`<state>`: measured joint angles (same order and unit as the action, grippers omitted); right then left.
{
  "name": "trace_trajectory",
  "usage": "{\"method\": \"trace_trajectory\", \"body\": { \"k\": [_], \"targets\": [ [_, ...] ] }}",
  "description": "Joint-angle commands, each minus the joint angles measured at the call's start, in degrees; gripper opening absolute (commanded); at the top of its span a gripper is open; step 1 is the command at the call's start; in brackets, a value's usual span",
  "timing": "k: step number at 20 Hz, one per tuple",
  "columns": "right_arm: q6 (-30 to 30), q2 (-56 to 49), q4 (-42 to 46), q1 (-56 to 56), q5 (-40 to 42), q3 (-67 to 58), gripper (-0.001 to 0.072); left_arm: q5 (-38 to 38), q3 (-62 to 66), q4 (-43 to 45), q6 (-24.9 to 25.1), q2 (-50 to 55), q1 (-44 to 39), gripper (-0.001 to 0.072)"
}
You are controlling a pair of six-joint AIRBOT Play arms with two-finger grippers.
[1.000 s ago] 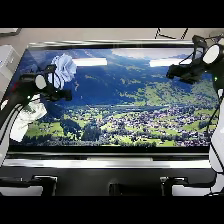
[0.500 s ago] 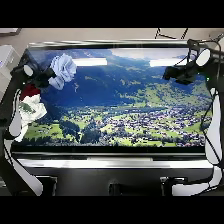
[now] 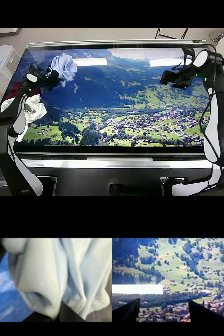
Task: Fold the clothes and pants, and hang the long-sleeved shirts on hangers.
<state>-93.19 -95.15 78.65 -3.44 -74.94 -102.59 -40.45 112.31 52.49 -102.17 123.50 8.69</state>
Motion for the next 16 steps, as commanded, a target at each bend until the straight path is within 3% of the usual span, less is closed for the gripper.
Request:
{"method": "trace_trajectory", "body": {
  "k": [1,3,4,5,8,11,13,16],
  "targets": [
    [3.3,1.2,1.7,0.1,1.1,-0.3,0.0665,0.8,0.0,-7.5,15.6,-5.0,-2.1,0.0021],
    [3.3,3.7,4.5,0.0,3.9,-0.4,0.0665,-4.6,-0.1,-6.7,27.6,-14.4,-3.9,0.002],
    [3.3,5.6,5.7,0.1,5.6,-0.4,0.0665,-8.8,-0.1,-4.7,31.8,-20.2,-5.2,0.002],
    [3.2,7.6,6.0,0.1,7.1,-0.4,0.0665,-13.2,-0.1,-1.0,32.8,-26.0,-7.2,0.002],
    [2.1,13.8,5.9,0.1,7.7,-0.4,0.0665,-24.9,-1.2,7.3,28.5,-39.2,-16.5,0.002],
    [1.7,19.6,5.9,0.1,4.7,-0.4,0.0665,-26.0,-9.7,7.6,23.7,-46.5,-31.5,0.0021],
    [1.7,22.6,6.0,0.1,2.1,-0.4,0.0665,-21.9,-16.9,7.6,21.5,-46.4,-42.1,0.0022],
    [1.7,25.3,6.1,0.1,-2.6,-0.4,0.0665,-2.7,-29.8,7.5,16.1,-41.7,-57.1,0.0022]
  ]
}}
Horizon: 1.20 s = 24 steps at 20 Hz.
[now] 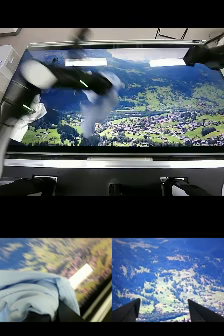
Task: Fold the clothes and pants, and hang the long-sleeved shirts on hangers.
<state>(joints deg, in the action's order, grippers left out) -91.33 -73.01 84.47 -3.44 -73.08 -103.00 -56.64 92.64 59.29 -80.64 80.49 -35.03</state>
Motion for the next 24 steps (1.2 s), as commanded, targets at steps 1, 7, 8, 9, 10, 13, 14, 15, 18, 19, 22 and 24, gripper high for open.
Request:
{"method": "trace_trajectory", "body": {
  "k": [1,7,8,9,10,13,14,15,18,19,22,24],
  "targets": [
    [-0.4,3.5,0.2,0.1,-6.4,0.0,0.0665,18.8,-12.4,0.7,-9.5,4.1,-17.1,0.0024],
    [-1.5,0.7,0.0,0.1,-16.3,1.0,0.0671,-4.0,-2.4,2.8,-9.8,7.9,-9.1,0.0717],
    [-1.4,-0.7,-0.2,0.1,-16.8,2.9,0.0684,-10.3,-0.9,5.3,-9.1,6.4,-3.9,0.0716],
    [-1.1,-2.1,-0.2,0.1,-16.9,5.6,0.0689,-16.0,-0.8,7.2,-9.1,4.7,2.3,0.0717],
    [-0.2,-3.7,-0.2,0.1,-17.0,8.9,0.0689,-20.3,-1.7,7.4,-9.1,3.2,8.0,0.0717],
    [2.6,-8.7,-2.2,0.1,-17.6,20.6,0.0703,-27.5,-12.8,3.8,-7.6,-0.2,20.9,0.0716],
    [2.7,-9.9,-3.3,0.1,-17.1,24.4,0.0703,-26.4,-18.5,1.0,-7.6,-1.1,22.7,0.0716],
    [3.0,-10.9,-4.4,0.1,-16.3,27.5,0.0704,-23.5,-24.7,-2.8,-6.5,-1.7,23.2,0.0716],
    [3.7,-12.7,-7.1,0.1,-13.0,34.9,0.0709,-11.0,-38.8,-13.2,-2.5,-1.3,19.8,0.0716],
    [3.7,-13.0,-7.2,0.1,-12.2,36.3,0.0709,-6.9,-41.7,-15.9,-1.3,-0.8,18.0,0.0715],
    [3.8,-13.0,-6.9,0.1,-10.2,38.5,0.0709,0.3,-43.7,-19.9,-0.3,2.1,13.4,0.0715],
    [3.7,-13.0,-6.9,0.1,-9.1,38.5,0.0709,4.1,-43.7,-21.5,-0.3,3.8,11.2,0.0713]
  ]
}}
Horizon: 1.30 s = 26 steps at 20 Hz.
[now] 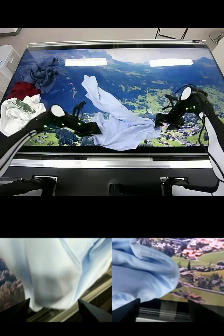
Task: Fold the clothes and pants, and hang the long-sleeved shirts on hangers.
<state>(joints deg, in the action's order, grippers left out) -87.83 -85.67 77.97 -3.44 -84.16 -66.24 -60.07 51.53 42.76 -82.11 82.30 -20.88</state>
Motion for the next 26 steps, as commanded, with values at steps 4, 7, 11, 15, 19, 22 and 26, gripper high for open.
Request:
{"method": "trace_trajectory", "body": {
  "k": [4,7,11,15,19,22,26],
  "targets": [
    [0.4,-0.6,-0.7,0.0,2.9,2.2,0.0704,8.7,-2.6,-4.9,1.2,3.2,-3.7,0.0071],
    [2.2,-0.9,-8.0,-6.0,-2.1,-4.9,0.0703,8.6,-2.0,-4.8,3.3,2.2,-3.0,0.0022],
    [-1.7,-1.2,-10.3,-22.4,-5.0,-3.3,0.0663,8.5,-1.9,-4.8,3.7,-0.8,-2.8,0.0022],
    [4.5,-1.2,-19.3,-22.3,2.9,12.5,0.0663,8.7,-1.9,-4.8,4.8,-3.0,-2.8,0.0022],
    [7.3,-1.5,-27.5,-16.9,11.1,16.0,0.0663,8.7,-1.9,-4.8,5.7,-5.2,-2.8,0.0021],
    [4.1,-1.5,-28.3,-11.9,16.3,16.0,0.0384,9.0,-1.8,-4.8,5.7,-6.7,-2.8,0.0021],
    [7.6,-0.2,-31.7,-11.1,8.8,6.8,0.0043,8.3,5.4,4.0,7.0,-10.5,-2.4,0.0019]
  ]
}}
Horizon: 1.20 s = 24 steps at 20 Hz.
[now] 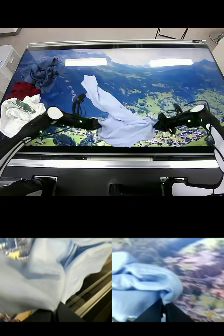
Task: Fold the clothes and pants, and hang the long-sleeved shirts on hangers.
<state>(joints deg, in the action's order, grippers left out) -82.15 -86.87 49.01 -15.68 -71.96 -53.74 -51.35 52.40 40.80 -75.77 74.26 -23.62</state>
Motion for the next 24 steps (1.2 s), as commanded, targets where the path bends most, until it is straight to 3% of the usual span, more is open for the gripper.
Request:
{"method": "trace_trajectory", "body": {
  "k": [1,4,7,10,13,16,21,24],
  "targets": [
    [1.9,2.1,-2.3,1.2,-5.4,-11.7,0.0042,-0.7,9.3,9.6,-0.3,-3.9,0.7,0.002],
    [1.9,7.4,-2.4,1.2,-3.5,-37.0,0.0043,-0.8,30.8,15.8,-1.8,-7.8,2.7,0.002],
    [2.4,14.2,0.2,1.2,10.9,-61.7,0.0044,-0.6,54.9,15.9,-1.8,-9.5,4.0,0.0021],
    [2.3,23.2,1.3,1.2,25.8,-67.1,0.0044,-0.5,67.7,17.4,-2.4,-12.4,4.0,0.002],
    [2.3,27.5,1.6,1.2,31.7,-67.1,0.0044,0.9,64.9,19.5,-5.7,-17.4,4.0,0.0021],
    [2.0,25.4,1.2,1.2,32.7,-67.1,0.0044,0.9,61.4,22.5,-8.9,-17.8,4.0,0.0021],
    [-0.4,11.5,0.3,2.1,26.4,-65.6,0.0044,0.3,51.1,27.4,-11.9,-12.4,4.0,0.0021],
    [-7.1,-0.1,-0.3,5.9,21.5,-60.9,0.0044,0.3,41.6,29.3,-16.3,-6.0,4.4,0.0022]
  ]
}}
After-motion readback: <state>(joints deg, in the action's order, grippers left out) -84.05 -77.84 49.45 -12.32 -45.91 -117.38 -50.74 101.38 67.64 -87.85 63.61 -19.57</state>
